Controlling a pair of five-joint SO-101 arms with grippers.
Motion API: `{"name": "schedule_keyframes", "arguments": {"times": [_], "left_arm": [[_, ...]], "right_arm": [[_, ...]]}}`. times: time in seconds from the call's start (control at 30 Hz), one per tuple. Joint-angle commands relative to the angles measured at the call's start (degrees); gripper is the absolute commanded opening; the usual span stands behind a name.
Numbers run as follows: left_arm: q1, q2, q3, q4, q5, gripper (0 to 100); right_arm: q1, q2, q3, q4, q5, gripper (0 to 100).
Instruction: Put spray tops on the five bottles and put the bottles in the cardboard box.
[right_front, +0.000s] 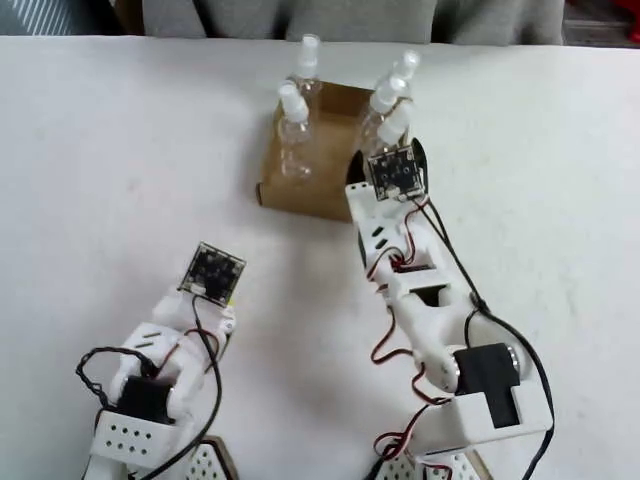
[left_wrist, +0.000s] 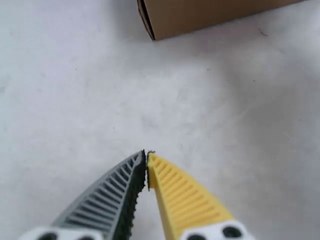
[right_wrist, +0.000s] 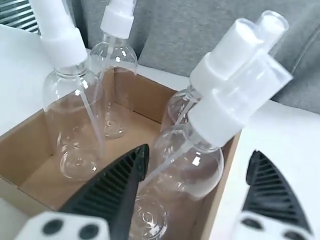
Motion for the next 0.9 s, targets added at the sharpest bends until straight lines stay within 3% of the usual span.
{"name": "schedule_keyframes", "arguments": {"times": [0.0,0.43,0.87], "left_arm": [[-0.7,-0.5,-0.4,0.0,-0.7,3],[-0.7,-0.5,-0.4,-0.8,-0.7,3],[-0.7,-0.5,-0.4,-0.8,-0.7,3]], "right_arm": [[0.1,-2.9,-0.3,0.3,-0.4,27.2],[0.8,-8.9,-0.3,11.3,-0.8,27.2],[0.9,-9.2,-0.3,12.2,-0.4,27.2]]}}
